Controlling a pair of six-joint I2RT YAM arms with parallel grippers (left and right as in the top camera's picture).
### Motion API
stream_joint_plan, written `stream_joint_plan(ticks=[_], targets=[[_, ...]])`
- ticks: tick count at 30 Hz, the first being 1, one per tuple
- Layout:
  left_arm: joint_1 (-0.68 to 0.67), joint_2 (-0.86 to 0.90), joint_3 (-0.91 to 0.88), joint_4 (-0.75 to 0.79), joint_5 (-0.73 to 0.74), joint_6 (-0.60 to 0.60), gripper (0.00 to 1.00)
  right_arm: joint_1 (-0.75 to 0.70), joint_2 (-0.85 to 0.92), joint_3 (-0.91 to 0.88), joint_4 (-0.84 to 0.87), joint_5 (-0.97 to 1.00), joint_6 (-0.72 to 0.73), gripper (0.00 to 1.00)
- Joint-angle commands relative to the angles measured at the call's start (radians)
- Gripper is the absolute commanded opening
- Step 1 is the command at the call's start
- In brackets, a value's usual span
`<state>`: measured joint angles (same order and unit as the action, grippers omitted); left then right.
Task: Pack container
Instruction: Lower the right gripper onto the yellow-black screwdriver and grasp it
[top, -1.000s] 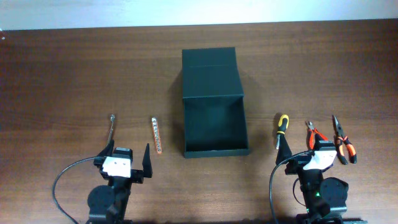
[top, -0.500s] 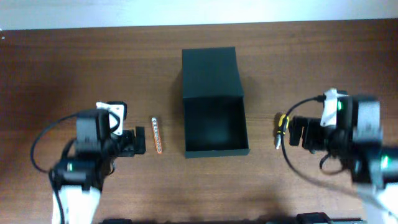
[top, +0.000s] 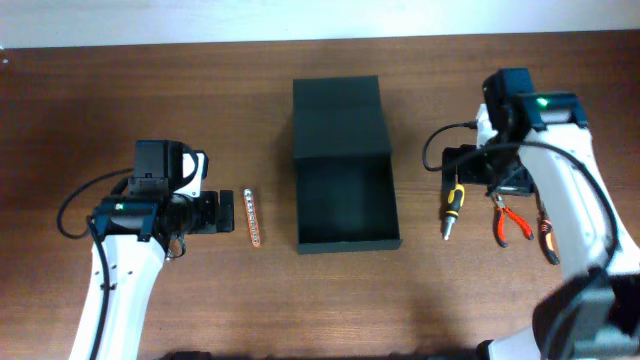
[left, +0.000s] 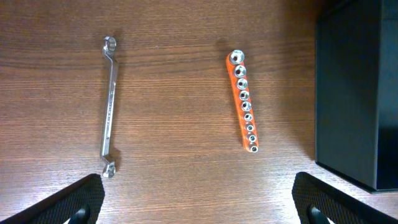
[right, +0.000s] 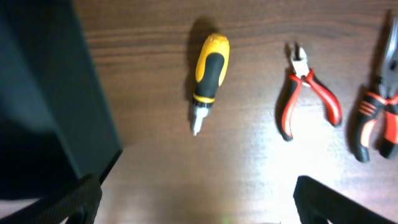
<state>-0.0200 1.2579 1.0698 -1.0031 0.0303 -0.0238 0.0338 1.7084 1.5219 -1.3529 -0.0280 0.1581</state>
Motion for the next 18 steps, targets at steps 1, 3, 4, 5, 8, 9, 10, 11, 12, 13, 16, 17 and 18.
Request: stream_joint_plan(ticks=[1, 3, 4, 5, 8, 9, 10, 11, 12, 13, 16, 17, 18], targets=[[0.004, -0.001, 0.018, -0.001, 0.008, -0.010, 0.99, 0.003, 0.077, 0.004, 0.034, -0.013, 0.041, 0.99], [0.005, -0.001, 0.018, -0.001, 0.007, -0.009, 0.99, 0.003, 0.116, 0.003, 0.061, -0.027, 0.062, 0.99], [0.005, -0.001, 0.018, -0.001, 0.007, -0.009, 0.99, 0.003, 0.131, 0.002, 0.078, -0.041, 0.061, 1.00], [0.005, -0.001, 0.018, -0.001, 0.007, -0.009, 0.99, 0.003, 0.143, -0.005, 0.100, -0.058, 0.062, 1.00], [0.005, -0.001, 0.018, -0.001, 0.007, -0.009, 0.99, 0.003, 0.147, -0.040, 0.149, -0.069, 0.086, 1.00], [0.005, -0.001, 0.018, -0.001, 0.007, -0.010, 0.99, 0.003, 0.147, -0.061, 0.169, -0.073, 0.091, 1.00], [0.005, -0.001, 0.018, -0.001, 0.007, -0.009, 0.99, 0.003, 0.147, -0.072, 0.179, -0.073, 0.092, 1.00], [0.005, -0.001, 0.018, -0.001, 0.007, -0.009, 0.99, 0.003, 0.147, -0.109, 0.214, -0.073, 0.091, 1.00], [0.005, -0.001, 0.018, -0.001, 0.007, -0.009, 0.99, 0.003, 0.147, -0.124, 0.224, -0.073, 0.091, 1.00], [0.005, -0.001, 0.018, -0.001, 0.007, -0.009, 0.99, 0.002, 0.147, -0.142, 0.235, -0.073, 0.091, 1.00], [0.004, -0.001, 0.018, 0.000, 0.007, -0.009, 0.99, -0.011, 0.147, -0.196, 0.273, -0.073, 0.093, 1.00], [0.005, -0.001, 0.018, -0.001, 0.007, -0.009, 0.99, -0.021, 0.147, -0.216, 0.282, -0.073, 0.095, 1.00], [0.004, -0.001, 0.018, -0.001, 0.007, -0.010, 0.99, -0.024, 0.147, -0.223, 0.286, -0.073, 0.095, 1.00]])
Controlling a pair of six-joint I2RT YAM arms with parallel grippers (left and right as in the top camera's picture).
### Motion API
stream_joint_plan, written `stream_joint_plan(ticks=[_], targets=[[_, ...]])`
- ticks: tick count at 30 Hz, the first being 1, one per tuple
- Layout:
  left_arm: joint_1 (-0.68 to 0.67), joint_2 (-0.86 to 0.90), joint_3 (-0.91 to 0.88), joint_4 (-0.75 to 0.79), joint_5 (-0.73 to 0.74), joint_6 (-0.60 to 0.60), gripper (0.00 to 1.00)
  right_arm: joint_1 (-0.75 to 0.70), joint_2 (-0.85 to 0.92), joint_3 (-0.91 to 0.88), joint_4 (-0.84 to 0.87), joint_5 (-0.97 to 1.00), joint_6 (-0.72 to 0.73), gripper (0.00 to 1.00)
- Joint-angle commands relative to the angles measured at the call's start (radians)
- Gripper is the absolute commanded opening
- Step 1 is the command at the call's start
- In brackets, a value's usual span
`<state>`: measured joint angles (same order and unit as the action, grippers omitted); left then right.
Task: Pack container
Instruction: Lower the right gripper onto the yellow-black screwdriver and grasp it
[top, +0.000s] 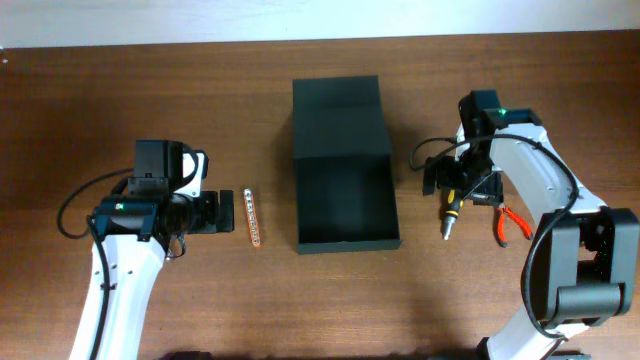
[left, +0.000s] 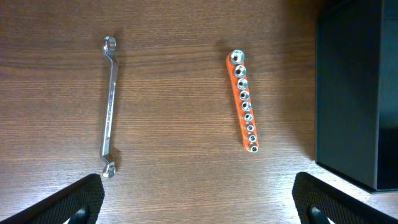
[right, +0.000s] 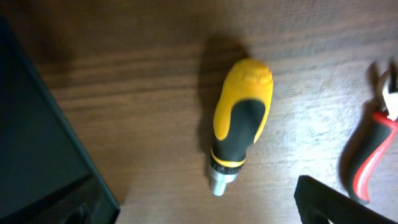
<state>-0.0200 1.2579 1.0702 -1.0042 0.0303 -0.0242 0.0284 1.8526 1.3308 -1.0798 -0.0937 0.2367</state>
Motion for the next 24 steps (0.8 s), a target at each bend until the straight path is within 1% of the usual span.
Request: stream_joint_plan(ticks=[1, 7, 9, 13, 17, 24], targets=[[0.005, -0.001, 0.017, 0.000, 0.007, -0.009, 0.99, -0.025, 0.003, -0.050, 0.026, -0.008, 0.016, 1.00], [0.004, -0.001, 0.017, 0.000, 0.008, -0.009, 0.99, -0.053, 0.003, -0.146, 0.105, 0.005, 0.015, 0.99], [0.004, -0.001, 0.017, 0.000, 0.008, -0.009, 0.99, -0.054, 0.003, -0.156, 0.116, 0.033, 0.011, 0.98], [0.004, -0.001, 0.017, 0.000, 0.008, -0.010, 0.99, -0.053, 0.003, -0.158, 0.124, 0.061, -0.047, 0.96], [0.004, -0.001, 0.017, 0.000, 0.008, -0.010, 0.99, -0.053, 0.003, -0.165, 0.146, 0.111, -0.046, 0.97], [0.004, -0.001, 0.017, 0.000, 0.008, -0.010, 0.99, -0.053, 0.003, -0.200, 0.192, 0.113, -0.049, 0.97]])
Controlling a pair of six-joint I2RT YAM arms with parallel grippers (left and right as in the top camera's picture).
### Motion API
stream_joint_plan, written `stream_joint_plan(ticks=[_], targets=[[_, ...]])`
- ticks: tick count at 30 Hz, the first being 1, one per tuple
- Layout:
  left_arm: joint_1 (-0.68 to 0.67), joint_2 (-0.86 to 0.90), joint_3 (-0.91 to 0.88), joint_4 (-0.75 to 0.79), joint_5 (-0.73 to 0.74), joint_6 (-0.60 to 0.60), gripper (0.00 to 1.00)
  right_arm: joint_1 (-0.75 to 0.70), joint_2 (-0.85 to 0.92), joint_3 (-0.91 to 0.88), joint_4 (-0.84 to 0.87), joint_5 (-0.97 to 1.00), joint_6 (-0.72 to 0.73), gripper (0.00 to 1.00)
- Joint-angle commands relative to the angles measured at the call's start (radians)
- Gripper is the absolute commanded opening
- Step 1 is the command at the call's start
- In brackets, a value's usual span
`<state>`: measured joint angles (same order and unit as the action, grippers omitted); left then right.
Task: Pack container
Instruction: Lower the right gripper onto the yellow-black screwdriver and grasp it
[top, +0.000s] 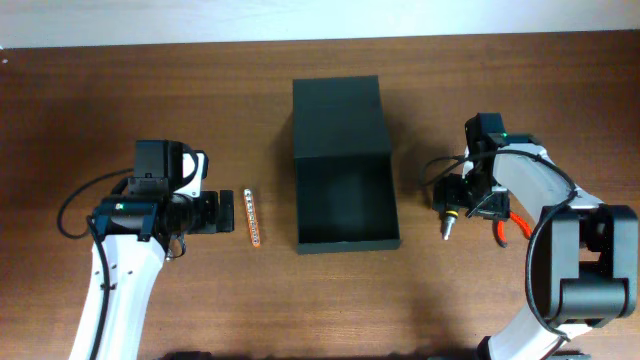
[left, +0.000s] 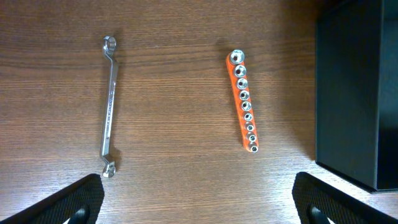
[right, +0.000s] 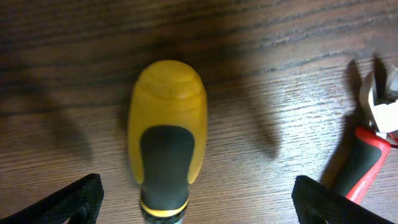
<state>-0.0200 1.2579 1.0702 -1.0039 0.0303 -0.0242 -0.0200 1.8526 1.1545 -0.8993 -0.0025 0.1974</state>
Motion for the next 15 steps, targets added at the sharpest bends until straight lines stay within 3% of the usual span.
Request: stream_joint_plan(ticks=[1, 5, 15], targets=[[0.004, -0.001, 0.017, 0.000, 0.008, -0.010, 0.99, -0.005, 0.003, -0.032, 0.017, 0.022, -0.009, 0.97], [0.004, -0.001, 0.017, 0.000, 0.008, -0.010, 0.99, -0.005, 0.003, -0.081, 0.052, 0.014, -0.009, 0.97], [0.004, -0.001, 0.017, 0.000, 0.008, -0.010, 0.99, -0.005, 0.003, -0.085, 0.055, 0.011, -0.009, 0.69]])
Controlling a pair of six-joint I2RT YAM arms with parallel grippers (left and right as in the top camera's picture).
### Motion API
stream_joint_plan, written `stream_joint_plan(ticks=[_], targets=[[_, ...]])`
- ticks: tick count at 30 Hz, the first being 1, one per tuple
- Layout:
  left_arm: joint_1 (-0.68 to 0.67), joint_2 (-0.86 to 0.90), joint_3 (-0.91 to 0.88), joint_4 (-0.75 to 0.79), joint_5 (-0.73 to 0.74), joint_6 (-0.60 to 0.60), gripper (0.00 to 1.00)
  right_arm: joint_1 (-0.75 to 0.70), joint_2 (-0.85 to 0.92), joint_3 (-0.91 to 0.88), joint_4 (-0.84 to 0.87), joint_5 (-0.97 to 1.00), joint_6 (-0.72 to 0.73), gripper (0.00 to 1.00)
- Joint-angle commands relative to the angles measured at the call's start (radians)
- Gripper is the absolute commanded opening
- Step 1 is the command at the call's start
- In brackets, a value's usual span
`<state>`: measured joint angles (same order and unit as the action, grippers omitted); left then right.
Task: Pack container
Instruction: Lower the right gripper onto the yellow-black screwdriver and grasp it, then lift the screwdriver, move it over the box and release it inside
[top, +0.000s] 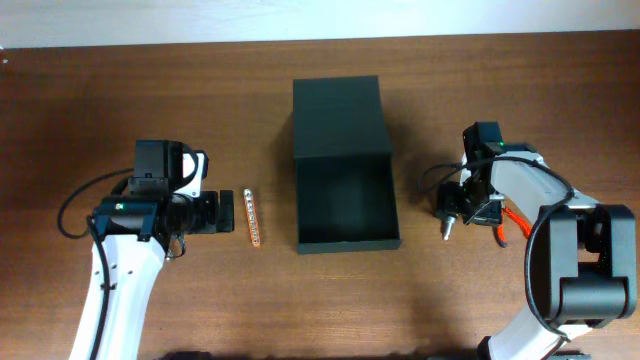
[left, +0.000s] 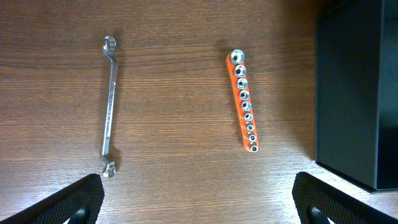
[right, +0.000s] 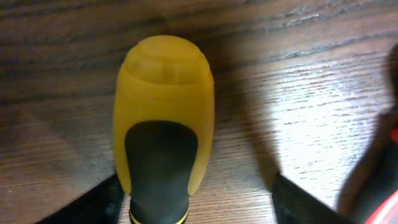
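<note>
A stubby yellow-and-black screwdriver (right: 163, 143) lies on the table right of the open black box (top: 348, 244). My right gripper (right: 196, 202) is down at it, open. One finger is close against the handle's left side, and the other stands a little off its right side. From overhead, only the metal tip (top: 447, 232) shows below the right gripper (top: 468, 200). My left gripper (left: 199, 205) hovers open and empty over the table. Beyond it lie an orange socket rail (left: 242, 101) and a silver wrench (left: 109, 106).
The box's raised lid (top: 338, 115) stands at its far end, and its dark wall (left: 354, 93) fills the right of the left wrist view. Red-handled cutters (top: 503, 222) lie just right of the screwdriver, partly under my right arm. The left gripper (top: 222, 213) sits next to the socket rail (top: 253, 217).
My right gripper has come lower and nearer the screwdriver. The handle now fills more of its view and the fingers stand closer in on both sides. The left arm is unchanged.
My right gripper first stood high, with the screwdriver and two pairs of pliers below it. It then hung over the screwdriver, later close above its handle, and now straddles the handle at table level. The left gripper stayed open above the wrench and socket rail throughout.
</note>
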<state>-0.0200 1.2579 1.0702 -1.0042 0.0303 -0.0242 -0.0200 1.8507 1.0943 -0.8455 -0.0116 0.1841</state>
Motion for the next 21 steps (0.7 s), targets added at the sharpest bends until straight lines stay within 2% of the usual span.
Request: stream_joint_plan(ticks=[1, 3, 6, 7, 11, 12, 14, 20, 21], targets=[[0.004, -0.001, 0.017, 0.000, 0.008, -0.010, 0.99, -0.005, 0.005, -0.024, 0.000, 0.020, 0.004, 0.66], [0.004, -0.001, 0.017, 0.000, 0.008, -0.010, 0.99, -0.005, 0.005, -0.024, -0.003, 0.020, 0.004, 0.56], [0.004, -0.001, 0.017, 0.000, 0.008, -0.010, 0.99, -0.005, 0.005, -0.024, -0.003, 0.020, 0.004, 0.50], [0.004, -0.001, 0.017, 0.000, 0.008, -0.010, 0.99, -0.005, 0.005, -0.024, -0.003, 0.020, 0.004, 0.45], [0.004, -0.001, 0.017, 0.000, 0.008, -0.010, 0.99, -0.005, 0.005, -0.024, -0.003, 0.020, 0.004, 0.39], [0.004, -0.001, 0.017, 0.000, 0.008, -0.010, 0.99, -0.005, 0.005, -0.024, -0.005, 0.020, 0.004, 0.33], [0.004, -0.001, 0.017, 0.000, 0.008, -0.010, 0.99, -0.005, 0.005, -0.024, -0.007, 0.020, 0.004, 0.27], [0.003, -0.001, 0.017, 0.000, 0.008, -0.010, 0.99, -0.005, 0.005, -0.024, -0.007, 0.020, 0.004, 0.21], [0.003, -0.001, 0.017, 0.000, 0.008, -0.010, 0.99, -0.005, 0.005, -0.024, -0.007, 0.020, 0.004, 0.17]])
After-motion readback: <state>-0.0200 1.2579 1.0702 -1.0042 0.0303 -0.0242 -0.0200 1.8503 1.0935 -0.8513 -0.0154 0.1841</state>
